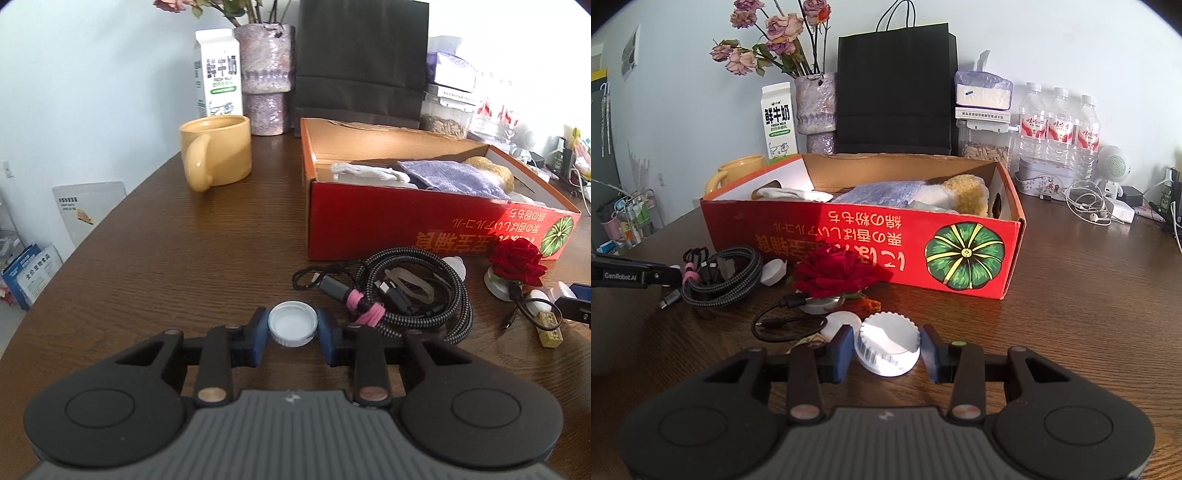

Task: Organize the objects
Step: 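Carry both white caps over the red box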

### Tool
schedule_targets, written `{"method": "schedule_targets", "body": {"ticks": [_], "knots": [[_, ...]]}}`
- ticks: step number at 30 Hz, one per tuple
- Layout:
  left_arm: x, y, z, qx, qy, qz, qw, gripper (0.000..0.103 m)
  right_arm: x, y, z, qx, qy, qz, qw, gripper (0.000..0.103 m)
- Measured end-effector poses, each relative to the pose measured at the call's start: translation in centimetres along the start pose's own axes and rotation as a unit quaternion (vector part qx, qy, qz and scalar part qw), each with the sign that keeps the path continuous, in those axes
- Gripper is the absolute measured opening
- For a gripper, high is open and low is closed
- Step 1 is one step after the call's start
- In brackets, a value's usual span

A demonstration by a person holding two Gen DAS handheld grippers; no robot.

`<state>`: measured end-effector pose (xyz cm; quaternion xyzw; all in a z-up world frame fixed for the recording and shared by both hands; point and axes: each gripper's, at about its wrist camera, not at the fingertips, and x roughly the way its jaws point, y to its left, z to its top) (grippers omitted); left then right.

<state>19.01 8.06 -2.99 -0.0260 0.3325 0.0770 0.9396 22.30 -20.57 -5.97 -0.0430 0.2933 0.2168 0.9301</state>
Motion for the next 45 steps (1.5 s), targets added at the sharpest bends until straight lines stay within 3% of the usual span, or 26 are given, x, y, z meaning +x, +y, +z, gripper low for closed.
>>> {"method": "schedule_targets", "body": {"ticks": [16, 25, 33, 45], "knots": [[-4.9, 0.2, 0.6, -0.004, -0.046, 0.009, 0.9989, 0.030, -1.7, 0.3, 0.2, 0.009, -0.031, 0.011, 0.999, 0.039], [-6.1, -2.9, 4.2, 0.010, -0.101, -0.026, 0.9945, 0.030, -2.6, 1.3, 4.5, -0.007, -0.086, 0.017, 0.996, 0.039], [-5.1, -6.0, 8.5, 0.016, -0.136, -0.049, 0.9893, 0.030, -0.9, 2.7, 9.6, -0.024, -0.124, 0.021, 0.992, 0.039], [-1.3, -8.3, 12.4, 0.015, -0.149, -0.057, 0.9871, 0.030, 3.6, 3.3, 13.3, -0.038, -0.124, 0.025, 0.991, 0.039]]}}
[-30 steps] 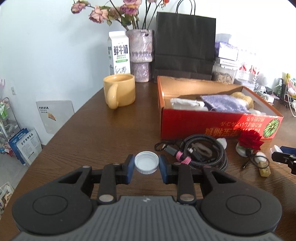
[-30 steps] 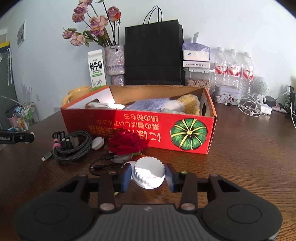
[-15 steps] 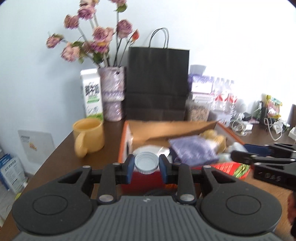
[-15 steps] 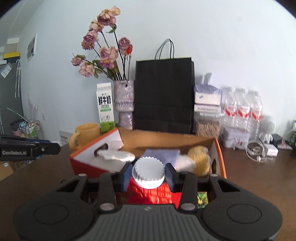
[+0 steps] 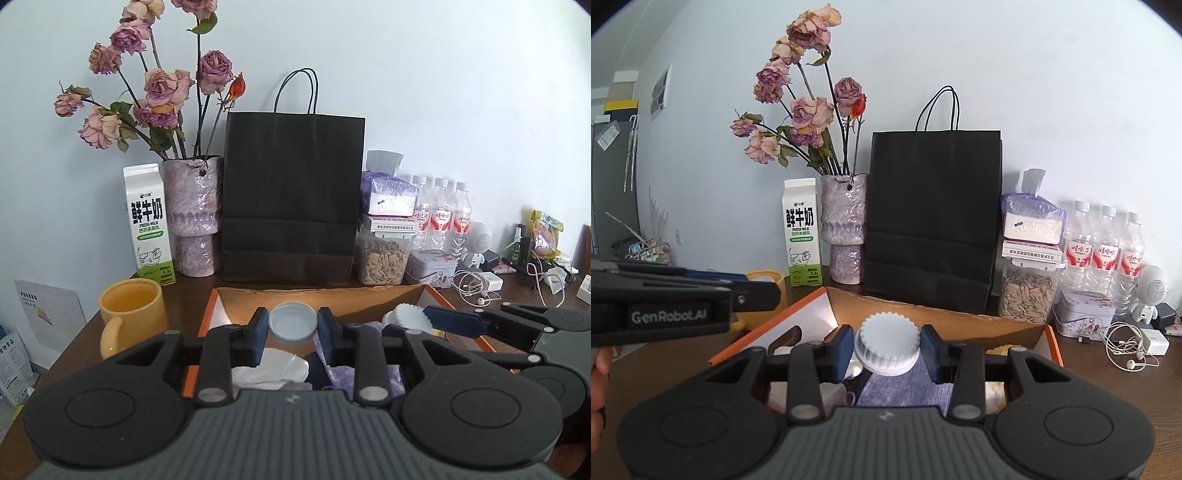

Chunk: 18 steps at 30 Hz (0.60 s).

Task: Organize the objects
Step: 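Carry both white caps over the red box, then open both tools to drop the caps into the red box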

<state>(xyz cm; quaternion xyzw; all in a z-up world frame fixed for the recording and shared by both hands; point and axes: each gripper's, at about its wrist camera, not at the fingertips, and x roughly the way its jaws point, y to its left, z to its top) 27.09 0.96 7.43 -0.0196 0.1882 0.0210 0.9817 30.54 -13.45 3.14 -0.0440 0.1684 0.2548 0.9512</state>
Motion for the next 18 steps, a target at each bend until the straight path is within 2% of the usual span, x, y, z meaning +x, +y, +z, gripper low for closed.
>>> {"method": "schedule_targets", "body": {"ticks": [12, 18], "knots": [[5.3, 0.3, -0.5, -0.014, 0.023, 0.004, 0.9996, 0.030, 3.9, -2.6, -1.0, 0.023, 0.020, -0.002, 1.000, 0.039], [7.2, 0.5, -0.7, -0.016, 0.034, 0.005, 0.9993, 0.030, 5.7, -3.1, -1.6, 0.015, 0.035, -0.006, 0.999, 0.039]]}}
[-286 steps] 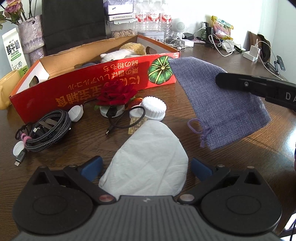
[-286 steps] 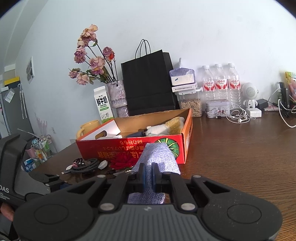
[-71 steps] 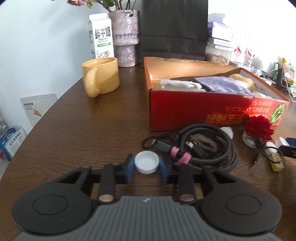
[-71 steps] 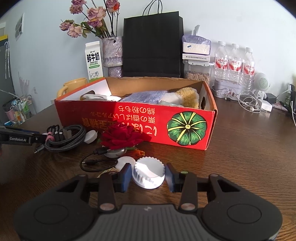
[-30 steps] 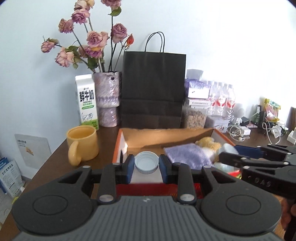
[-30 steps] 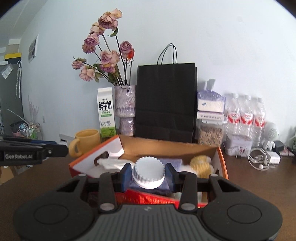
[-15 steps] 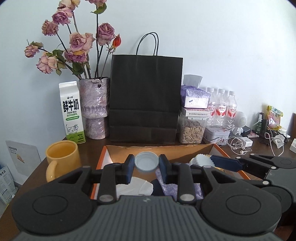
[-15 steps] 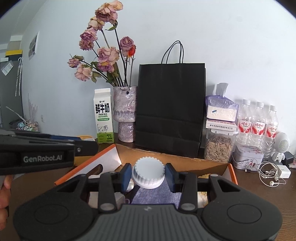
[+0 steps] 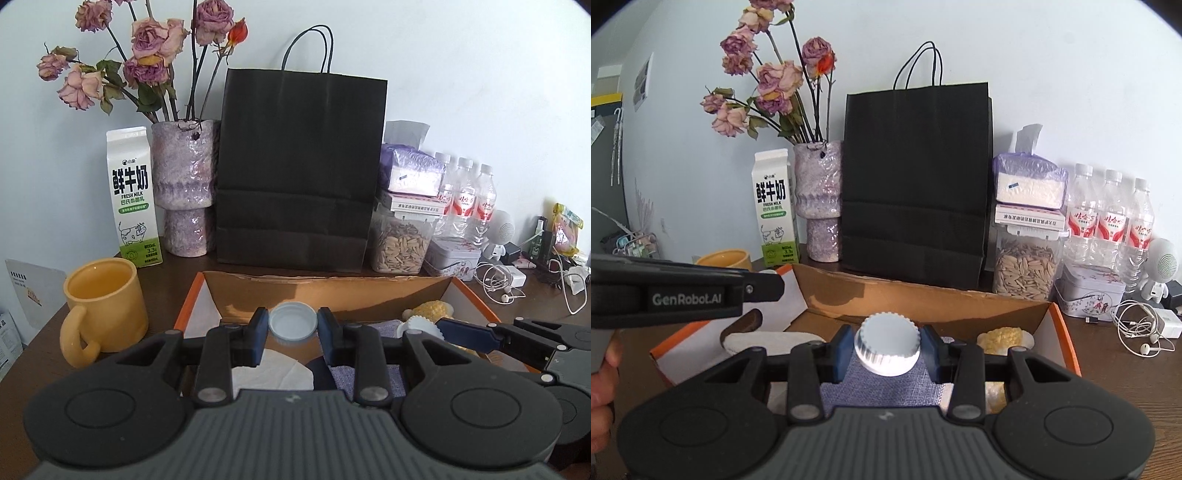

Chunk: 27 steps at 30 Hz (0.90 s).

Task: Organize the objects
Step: 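Open both tools to drop the caps into the red box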

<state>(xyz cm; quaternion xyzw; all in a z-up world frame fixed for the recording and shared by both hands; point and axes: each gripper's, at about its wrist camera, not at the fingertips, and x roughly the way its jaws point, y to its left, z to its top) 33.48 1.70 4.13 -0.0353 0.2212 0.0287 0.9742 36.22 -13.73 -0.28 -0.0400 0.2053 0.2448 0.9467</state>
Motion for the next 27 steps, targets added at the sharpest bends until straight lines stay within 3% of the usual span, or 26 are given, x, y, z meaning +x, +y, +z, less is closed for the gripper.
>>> {"method": "schedule_targets", "body": {"ticks": [4, 5, 6, 7, 8, 10, 27], "knots": [[0.5, 0.1, -0.3, 0.001, 0.009, 0.003, 1.0000, 0.031, 0.5, -0.1, -0.4, -0.002, 0.011, 0.000, 1.000, 0.040], [0.5, 0.1, -0.3, 0.004, 0.011, 0.001, 0.9999, 0.042, 0.5, -0.1, -0.5, -0.004, 0.015, 0.001, 1.000, 0.044], [0.5, 0.1, -0.4, 0.006, 0.012, 0.000, 0.9999, 0.064, 0.5, -0.1, -0.5, -0.005, 0.017, -0.001, 1.000, 0.065], [0.4, 0.1, -0.5, 0.006, 0.010, 0.003, 0.9999, 0.078, 0.5, -0.1, -0.6, -0.007, 0.018, -0.004, 1.000, 0.088], [0.3, 0.1, -0.5, 0.006, 0.008, 0.011, 0.9999, 0.103, 0.3, 0.0, -0.7, -0.010, 0.016, -0.011, 1.000, 0.095], [0.0, 0.2, -0.4, 0.003, 0.002, 0.027, 0.9996, 0.103, 0.1, 0.0, -0.6, -0.015, 0.014, -0.021, 1.000, 0.103], [-0.2, 0.0, -0.6, 0.000, 0.011, 0.025, 0.9996, 0.103, -0.6, -0.1, -0.8, -0.011, 0.012, -0.029, 0.999, 0.103]]}}
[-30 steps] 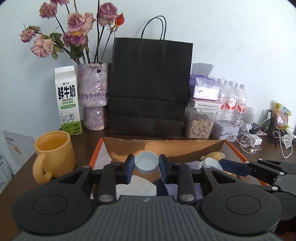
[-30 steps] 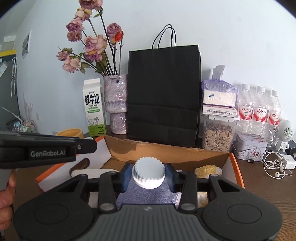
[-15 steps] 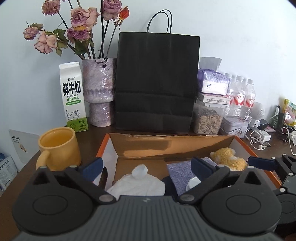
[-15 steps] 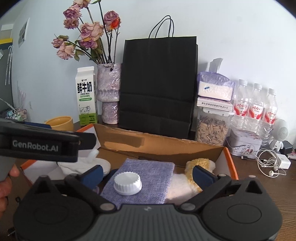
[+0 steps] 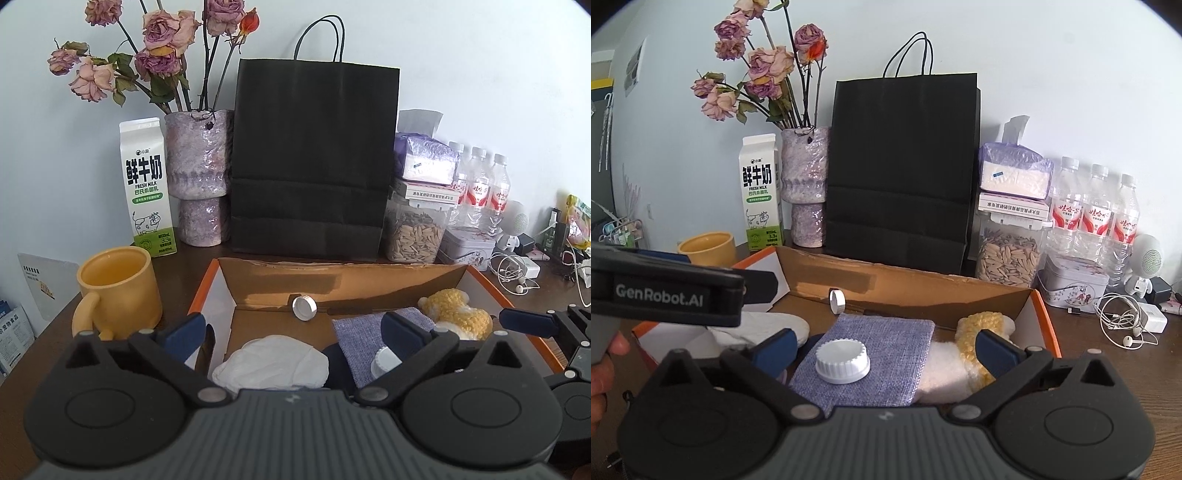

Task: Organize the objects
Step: 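Open both tools to drop the caps into the red box, then move both tools back toward the black cable and cream box on the table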

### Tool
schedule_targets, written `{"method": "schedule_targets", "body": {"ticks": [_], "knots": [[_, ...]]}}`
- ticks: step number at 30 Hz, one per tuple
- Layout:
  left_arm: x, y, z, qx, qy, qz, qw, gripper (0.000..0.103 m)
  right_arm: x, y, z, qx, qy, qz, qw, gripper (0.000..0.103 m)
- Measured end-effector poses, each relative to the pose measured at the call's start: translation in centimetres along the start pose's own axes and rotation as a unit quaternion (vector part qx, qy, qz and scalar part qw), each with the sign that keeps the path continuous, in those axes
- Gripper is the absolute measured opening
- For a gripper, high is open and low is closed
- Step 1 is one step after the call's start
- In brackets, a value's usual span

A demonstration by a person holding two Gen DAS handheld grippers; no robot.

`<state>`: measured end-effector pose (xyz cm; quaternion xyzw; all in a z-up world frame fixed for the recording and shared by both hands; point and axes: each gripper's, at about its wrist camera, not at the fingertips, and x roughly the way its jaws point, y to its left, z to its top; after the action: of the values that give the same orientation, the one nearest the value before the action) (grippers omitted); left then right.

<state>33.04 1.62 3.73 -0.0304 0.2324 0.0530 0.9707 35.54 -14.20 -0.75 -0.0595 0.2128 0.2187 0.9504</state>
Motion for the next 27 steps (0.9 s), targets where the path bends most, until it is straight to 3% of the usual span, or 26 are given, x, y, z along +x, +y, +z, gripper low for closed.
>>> {"method": "schedule_targets", "body": {"ticks": [16, 27], "knots": [[-2.6, 0.2, -1.2, 0.011, -0.006, -0.034, 0.9993, 0.103, -2.6, 0.1, -0.6, -0.007, -0.010, -0.001, 1.000, 0.103], [-5.4, 2.6, -3.2, -0.001, -0.012, -0.049, 0.9987, 0.103, -6.3, -0.2, -2.9, -0.005, -0.008, 0.006, 1.000, 0.103]]}}
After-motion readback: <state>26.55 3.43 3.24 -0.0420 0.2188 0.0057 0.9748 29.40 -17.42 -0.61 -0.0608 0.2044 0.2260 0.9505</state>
